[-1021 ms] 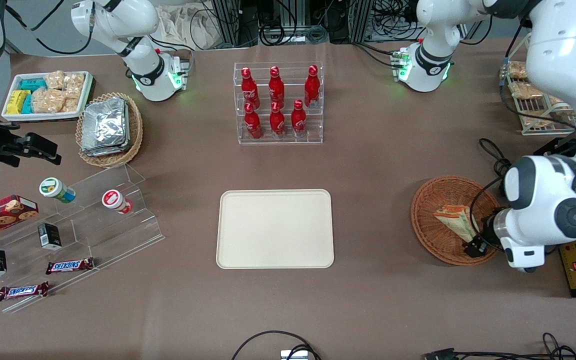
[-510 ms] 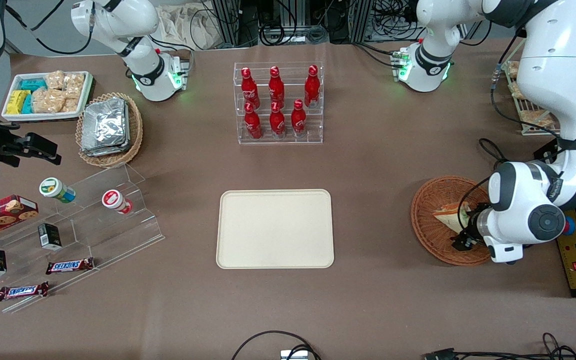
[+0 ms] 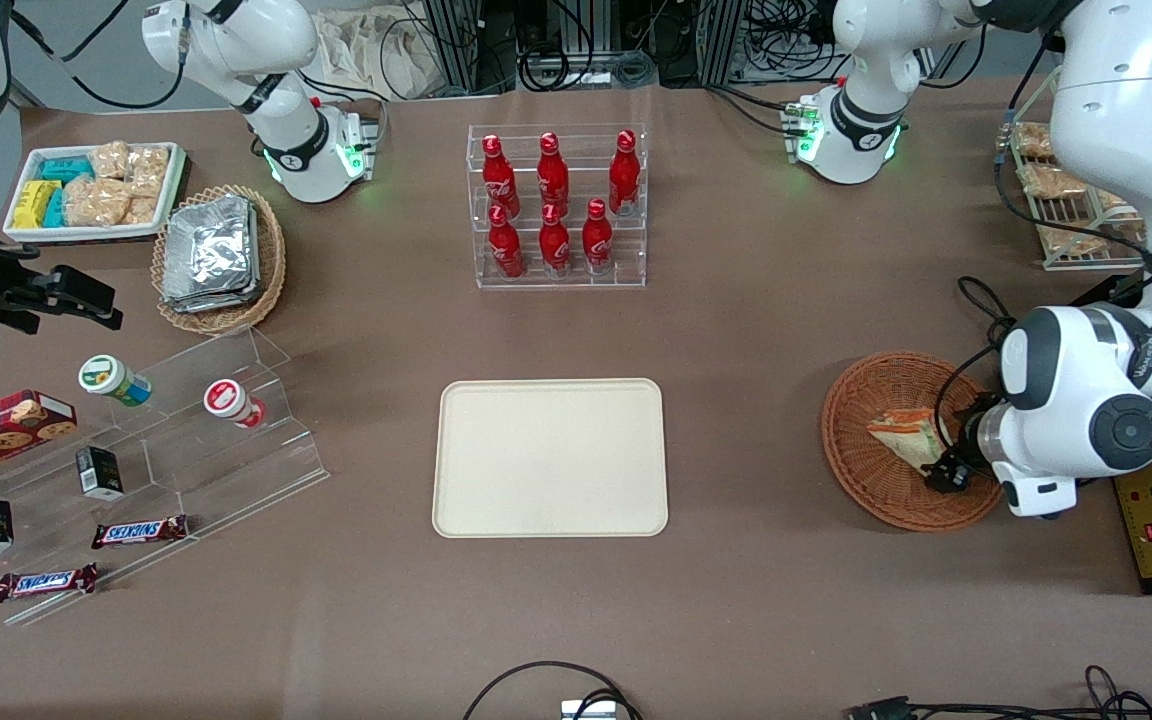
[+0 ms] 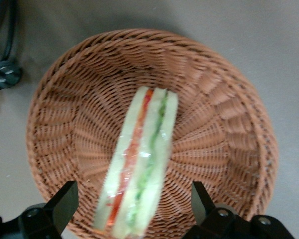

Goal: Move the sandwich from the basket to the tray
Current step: 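Lower the left gripper and close it on the sandwich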

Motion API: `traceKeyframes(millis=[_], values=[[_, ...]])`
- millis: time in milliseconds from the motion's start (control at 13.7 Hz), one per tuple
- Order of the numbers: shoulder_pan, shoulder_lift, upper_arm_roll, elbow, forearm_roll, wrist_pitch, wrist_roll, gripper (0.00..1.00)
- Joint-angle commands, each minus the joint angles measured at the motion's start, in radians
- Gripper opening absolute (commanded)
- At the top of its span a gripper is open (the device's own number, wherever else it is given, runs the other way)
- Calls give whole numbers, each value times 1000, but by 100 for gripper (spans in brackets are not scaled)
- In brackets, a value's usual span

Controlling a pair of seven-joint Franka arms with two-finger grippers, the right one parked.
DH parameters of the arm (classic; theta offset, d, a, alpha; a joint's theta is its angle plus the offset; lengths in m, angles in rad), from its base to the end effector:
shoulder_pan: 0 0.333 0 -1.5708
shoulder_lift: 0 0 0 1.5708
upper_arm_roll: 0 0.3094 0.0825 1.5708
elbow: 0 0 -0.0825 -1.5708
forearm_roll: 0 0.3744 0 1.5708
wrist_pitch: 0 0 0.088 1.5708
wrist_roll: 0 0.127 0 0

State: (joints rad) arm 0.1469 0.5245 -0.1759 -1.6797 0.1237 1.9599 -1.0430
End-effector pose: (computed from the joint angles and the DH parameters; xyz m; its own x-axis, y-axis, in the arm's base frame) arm 0.6325 0.0007 0.2640 0.5559 0.8244 -0.1063 0.7985 -0.5651 -0.2074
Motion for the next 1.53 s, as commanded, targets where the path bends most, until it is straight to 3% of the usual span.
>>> traceKeyframes(millis=[0,365,438,510,583,948,1240,1458], values=[[2,-20,6,-95,13,5,-25,100],[-7,14,6,-126,39,83,-26,97],[-7,14,6,-118,39,82,-26,71],[-7,12,6,-112,37,73,-22,30],[-3,9,4,-112,34,71,-22,4],[-12,-14,1,-69,37,39,-22,0],[-59,-43,-28,58,33,-178,-2,0],[-93,-46,-126,181,22,-262,58,0]])
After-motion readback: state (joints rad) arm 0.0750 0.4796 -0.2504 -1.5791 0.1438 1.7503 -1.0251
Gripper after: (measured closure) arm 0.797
